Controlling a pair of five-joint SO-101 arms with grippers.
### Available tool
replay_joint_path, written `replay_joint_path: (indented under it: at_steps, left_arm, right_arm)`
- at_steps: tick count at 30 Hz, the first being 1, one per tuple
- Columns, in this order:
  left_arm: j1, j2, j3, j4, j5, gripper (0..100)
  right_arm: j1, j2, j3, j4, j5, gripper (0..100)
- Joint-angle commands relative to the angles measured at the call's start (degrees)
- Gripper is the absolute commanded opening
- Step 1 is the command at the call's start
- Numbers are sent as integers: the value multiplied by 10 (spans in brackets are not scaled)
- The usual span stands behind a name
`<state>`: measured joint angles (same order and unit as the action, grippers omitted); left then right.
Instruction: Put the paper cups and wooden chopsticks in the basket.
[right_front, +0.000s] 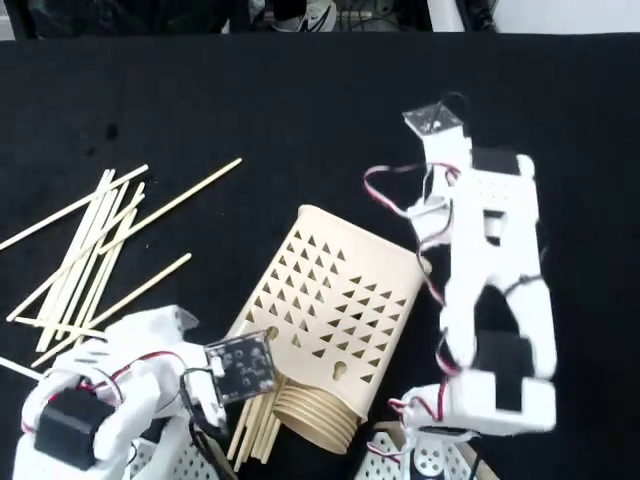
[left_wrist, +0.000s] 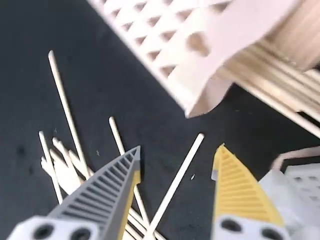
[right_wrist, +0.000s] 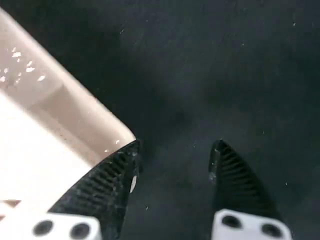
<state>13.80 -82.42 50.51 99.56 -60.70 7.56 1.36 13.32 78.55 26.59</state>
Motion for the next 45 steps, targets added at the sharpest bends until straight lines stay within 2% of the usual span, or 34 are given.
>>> replay_joint_path:
  at_steps: [1, 6, 8, 12, 17, 20, 24, 27, 33, 38, 45]
  left_arm:
    - [74, 85, -78, 11, 50, 232]
    - [170, 109, -29, -44, 145, 230]
    - [181, 98, 18, -76, 147, 230]
    - [178, 69, 109, -156, 146, 230]
    - [173, 36, 182, -217, 149, 230]
    - [148, 12, 203, -282, 211, 215]
    - [141, -33, 230, -348, 274, 105]
    - [141, -69, 271, -374, 279, 23]
    - [163, -153, 352, -401, 278, 28]
    - [166, -222, 352, -404, 280, 28]
    - [166, -217, 315, -403, 280, 28]
  right_arm:
    - [-4, 46, -80, 10, -22, 230]
    - [23, 92, -177, 44, -50, 230]
    - [39, 107, -222, 78, -49, 230]
    - [62, 139, -301, 137, -39, 230]
    - [77, 167, -331, 153, -28, 230]
    - [79, 177, -331, 149, -28, 230]
    - [76, 181, -331, 149, -28, 230]
    - [79, 180, -331, 149, -28, 230]
    - [76, 182, -331, 149, -27, 230]
    - [78, 182, -331, 149, -27, 230]
    - [82, 179, -333, 152, -4, 230]
